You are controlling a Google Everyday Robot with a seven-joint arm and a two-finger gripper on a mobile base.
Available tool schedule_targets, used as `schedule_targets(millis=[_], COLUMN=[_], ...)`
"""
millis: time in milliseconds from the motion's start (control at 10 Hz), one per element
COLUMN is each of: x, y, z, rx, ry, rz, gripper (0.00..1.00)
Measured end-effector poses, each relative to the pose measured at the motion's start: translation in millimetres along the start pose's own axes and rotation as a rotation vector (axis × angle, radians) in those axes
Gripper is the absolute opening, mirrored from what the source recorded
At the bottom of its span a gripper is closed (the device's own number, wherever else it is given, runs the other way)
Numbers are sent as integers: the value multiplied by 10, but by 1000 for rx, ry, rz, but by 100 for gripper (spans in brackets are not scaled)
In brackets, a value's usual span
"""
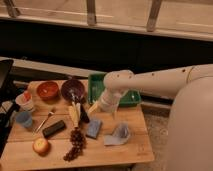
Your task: Place sponge in red bowl
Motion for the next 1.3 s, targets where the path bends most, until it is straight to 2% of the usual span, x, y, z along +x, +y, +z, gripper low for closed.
schedule_targets(millis=[300,600,900,1300], x=[-73,-130,-189,-237], y=[174,160,0,-29], z=[162,418,576,884], rx=[3,7,-27,-66], ry=[10,36,58,118], rz=[-21,-9,49,72], gripper=[80,80,80,78])
